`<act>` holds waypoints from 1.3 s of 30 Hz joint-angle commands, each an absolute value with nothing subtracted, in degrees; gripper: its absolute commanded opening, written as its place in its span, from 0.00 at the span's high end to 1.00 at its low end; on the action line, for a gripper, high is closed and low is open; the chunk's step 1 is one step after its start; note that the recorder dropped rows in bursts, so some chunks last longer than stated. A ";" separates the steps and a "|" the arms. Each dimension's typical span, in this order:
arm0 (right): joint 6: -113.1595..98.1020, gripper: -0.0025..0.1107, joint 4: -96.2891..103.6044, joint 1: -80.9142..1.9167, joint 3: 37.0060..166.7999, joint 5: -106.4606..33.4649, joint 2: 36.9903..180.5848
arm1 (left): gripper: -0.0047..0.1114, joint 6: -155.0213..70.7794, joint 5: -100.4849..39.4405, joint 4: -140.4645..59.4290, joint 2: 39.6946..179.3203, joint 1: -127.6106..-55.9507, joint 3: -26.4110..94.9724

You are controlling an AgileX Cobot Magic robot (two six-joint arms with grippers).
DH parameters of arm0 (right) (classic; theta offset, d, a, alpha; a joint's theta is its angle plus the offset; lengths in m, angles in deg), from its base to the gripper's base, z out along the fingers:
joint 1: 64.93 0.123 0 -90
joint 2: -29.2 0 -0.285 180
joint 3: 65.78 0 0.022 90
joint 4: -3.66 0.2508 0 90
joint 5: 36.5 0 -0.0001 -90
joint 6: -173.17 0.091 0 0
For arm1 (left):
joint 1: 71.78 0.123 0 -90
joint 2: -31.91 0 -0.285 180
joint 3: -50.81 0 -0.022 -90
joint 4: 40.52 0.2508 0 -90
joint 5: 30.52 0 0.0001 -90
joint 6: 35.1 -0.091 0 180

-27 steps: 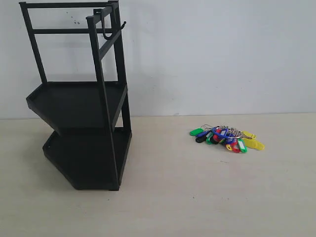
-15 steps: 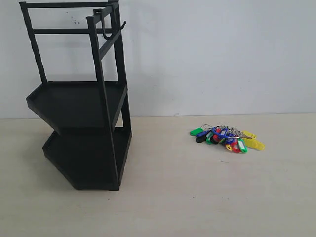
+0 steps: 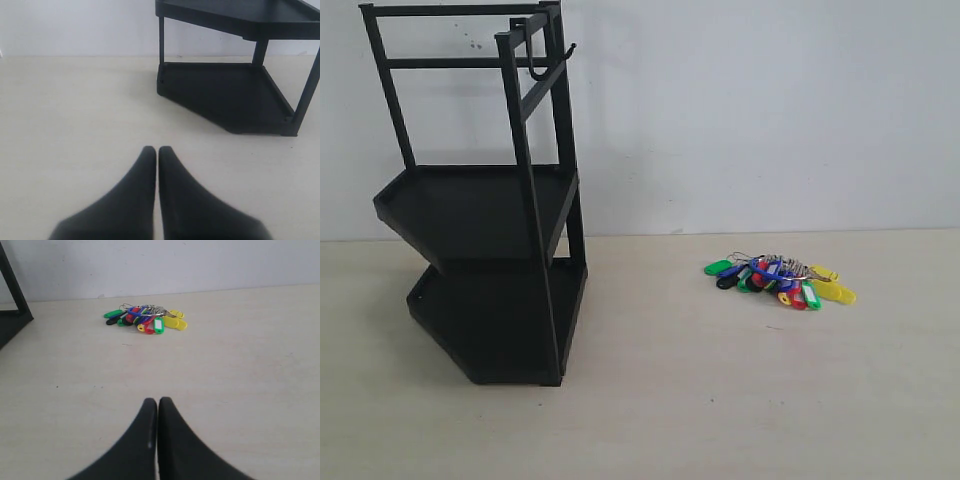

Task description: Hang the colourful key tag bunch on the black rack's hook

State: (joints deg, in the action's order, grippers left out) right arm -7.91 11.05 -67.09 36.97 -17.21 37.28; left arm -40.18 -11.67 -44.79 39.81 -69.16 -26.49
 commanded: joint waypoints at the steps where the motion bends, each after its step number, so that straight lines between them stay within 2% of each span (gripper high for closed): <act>1: -8.09 0.98 10.77 -67.28 37.01 -17.33 36.99 | 0.92 -39.58 -12.44 -45.22 39.69 -68.95 -26.41; 6: -8.09 0.98 10.77 -67.28 37.01 -17.59 36.99 | 0.92 -39.58 -12.44 -45.22 39.69 -68.95 -26.41; 12: -7.97 0.98 10.91 -67.28 37.01 -24.76 36.99 | 0.92 -39.58 -12.44 -45.22 39.69 -68.95 -26.41; 18: -2.66 0.98 15.05 -67.28 37.01 -41.42 36.99 | 0.92 -39.58 -12.44 -45.22 39.69 -68.95 -26.41; 22: -7.28 0.98 15.05 -67.28 37.01 -49.59 36.99 | 0.92 -39.58 -12.44 -45.22 39.69 -68.95 -26.41; 28: -12.53 0.98 15.05 -67.28 44.56 -42.33 38.27 | 0.92 -39.58 -12.44 -45.22 39.69 -68.95 -26.41; 35: -15.12 0.98 15.05 -67.28 56.26 -27.58 52.51 | 0.92 -39.58 -12.44 -45.22 39.69 -68.95 -26.41; 39: -13.74 0.98 15.77 -67.28 58.61 -26.43 60.64 | 0.92 -39.58 -12.44 -45.22 39.69 -68.95 -26.41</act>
